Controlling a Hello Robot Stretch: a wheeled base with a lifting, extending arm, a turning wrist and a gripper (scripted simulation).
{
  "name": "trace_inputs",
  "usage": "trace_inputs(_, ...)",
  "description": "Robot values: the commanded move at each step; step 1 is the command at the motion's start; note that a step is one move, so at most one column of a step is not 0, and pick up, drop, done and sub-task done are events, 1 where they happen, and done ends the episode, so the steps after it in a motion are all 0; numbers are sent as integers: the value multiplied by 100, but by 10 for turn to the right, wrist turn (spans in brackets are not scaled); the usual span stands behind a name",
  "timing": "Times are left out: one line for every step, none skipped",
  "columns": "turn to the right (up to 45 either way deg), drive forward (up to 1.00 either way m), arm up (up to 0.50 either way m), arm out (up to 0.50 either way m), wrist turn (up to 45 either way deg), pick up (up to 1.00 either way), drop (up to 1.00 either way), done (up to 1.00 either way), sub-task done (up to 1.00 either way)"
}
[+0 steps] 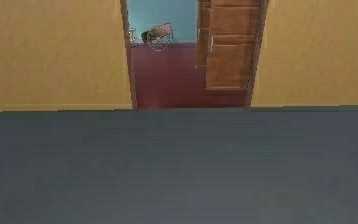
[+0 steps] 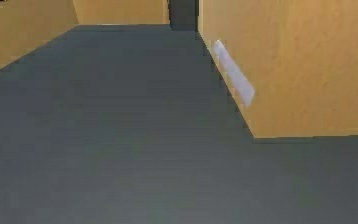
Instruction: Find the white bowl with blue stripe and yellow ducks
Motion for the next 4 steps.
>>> trace_inputs(0,100,0,0,0,0,0,0,0)
trace_inputs(0,100,0,0,0,0,0,0,0)
trace_inputs(0,100,0,0,0,0,0,0,0)
trace_inputs(0,100,0,0,0,0,0,0,0)
